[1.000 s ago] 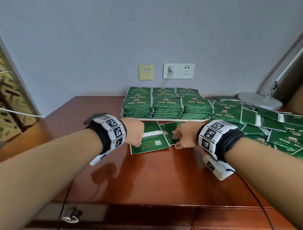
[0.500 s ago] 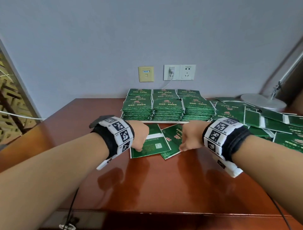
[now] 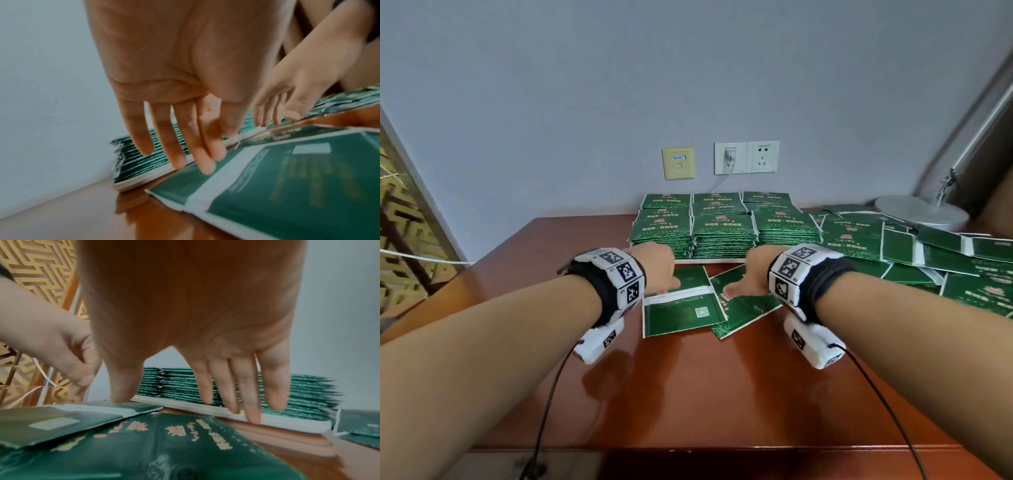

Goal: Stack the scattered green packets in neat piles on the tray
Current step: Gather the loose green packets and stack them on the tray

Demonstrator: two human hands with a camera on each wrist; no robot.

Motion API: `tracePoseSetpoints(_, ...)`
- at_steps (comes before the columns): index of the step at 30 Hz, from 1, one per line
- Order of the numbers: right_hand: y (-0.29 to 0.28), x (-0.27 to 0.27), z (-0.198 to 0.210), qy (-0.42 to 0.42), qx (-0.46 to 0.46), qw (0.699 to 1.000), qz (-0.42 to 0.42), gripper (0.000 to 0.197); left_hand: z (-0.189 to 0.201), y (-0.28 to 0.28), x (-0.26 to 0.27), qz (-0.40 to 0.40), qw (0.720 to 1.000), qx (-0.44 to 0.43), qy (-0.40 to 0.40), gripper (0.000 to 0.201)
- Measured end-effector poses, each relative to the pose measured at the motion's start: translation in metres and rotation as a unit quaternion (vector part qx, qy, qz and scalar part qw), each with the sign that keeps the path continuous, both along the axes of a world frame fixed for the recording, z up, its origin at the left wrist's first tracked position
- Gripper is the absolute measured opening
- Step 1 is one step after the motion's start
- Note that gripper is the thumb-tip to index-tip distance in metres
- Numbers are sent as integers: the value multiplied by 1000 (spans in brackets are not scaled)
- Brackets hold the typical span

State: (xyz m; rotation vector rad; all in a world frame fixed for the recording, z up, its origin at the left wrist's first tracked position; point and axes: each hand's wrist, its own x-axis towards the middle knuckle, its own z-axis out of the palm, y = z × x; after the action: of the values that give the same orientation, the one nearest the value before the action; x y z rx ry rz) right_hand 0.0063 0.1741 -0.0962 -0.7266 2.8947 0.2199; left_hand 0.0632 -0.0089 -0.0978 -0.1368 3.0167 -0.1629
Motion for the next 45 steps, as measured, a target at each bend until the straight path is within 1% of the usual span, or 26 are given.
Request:
tracePoseSetpoints(2,-2,10,-5,-57,61,997,-6,86,-5,-6,-5,25,1000,0,9,24)
tracePoseSetpoints(3,-3,19,-5,-82,76,994,4,91,-9,-10,-8,39,999,-8,-1,25)
tracePoseSetpoints(4,-4,28,-3,-98,74,992,21,91,-16,-14,-11,59,998,-16,-20,39)
tracePoseSetpoints(6,-1,45,10,-95,41,993,57,87,-27,-21,-15,83,994,-14,-65,61)
tracePoseSetpoints(8,4,55,24,-89,6,992,92,68,-35,-25,-18,88,992,-13,-89,72)
tracePoseSetpoints(9,5,56,30,-93,7,991,97,61,-37,-27,-19,88,993,-9,-83,75)
tracePoseSetpoints(12,6,52,24,-91,20,993,76,78,-34,-28,-19,105,992,4,-70,91)
tracePoseSetpoints(15,4,42,5,-90,90,991,48,82,-25,-30,-19,137,984,-6,-118,105)
tracePoseSetpoints(17,5,28,-3,-75,97,992,42,80,-22,-30,-19,142,982,-43,-120,107)
tracePoseSetpoints(19,8,21,-4,-58,108,991,43,72,-22,-31,-17,138,983,-63,-100,103)
tracePoseSetpoints(21,8,19,-3,-54,123,990,36,71,-19,-30,-13,135,986,-63,-81,96)
tracePoseSetpoints(23,8,23,0,-72,121,990,24,73,-14,-29,-8,120,990,-56,-47,82)
tracePoseSetpoints(25,3,24,-2,-104,84,991,4,88,-6,-31,-3,104,994,-30,-11,66)
tracePoseSetpoints(28,-6,28,-1,-101,52,993,10,109,0,-36,4,63,998,6,13,41)
tracePoseSetpoints(29,-9,28,-3,-94,57,994,13,113,-1,-38,7,46,999,22,5,37)
tracePoseSetpoints(30,-11,29,-2,-86,67,994,21,115,-2,-39,10,31,998,45,-13,39)
tracePoseSetpoints(32,-13,31,0,-93,51,994,31,112,-3,-35,16,8,992,110,-54,45)
tracePoseSetpoints(34,-14,32,3,-109,41,993,32,104,-5,-30,21,-8,986,138,-88,56)
tracePoseSetpoints(36,-15,33,2,-73,77,994,28,102,-12,-27,22,-10,985,129,-112,82)
tracePoseSetpoints(38,-16,31,-1,-61,101,992,32,100,-22,-24,23,-6,988,104,-117,102)
tracePoseSetpoints(39,-17,26,-6,-60,104,992,26,103,-27,-22,24,-9,990,85,-111,108)
tracePoseSetpoints(40,-17,19,-8,-53,102,993,15,110,-31,-21,24,-11,992,70,-103,113)
tracePoseSetpoints(41,-18,12,-7,-43,87,995,-2,120,-33,-20,25,-11,993,64,-97,115)
tracePoseSetpoints(42,-17,7,-5,-30,68,997,-21,124,-34,-19,24,-7,993,66,-93,115)
tracePoseSetpoints(43,-17,-1,-3,-23,52,998,-28,117,-33,-18,24,-3,993,69,-94,113)
tracePoseSetpoints(45,-16,-12,3,-30,19,999,-27,75,-31,-16,23,4,993,65,-103,104)
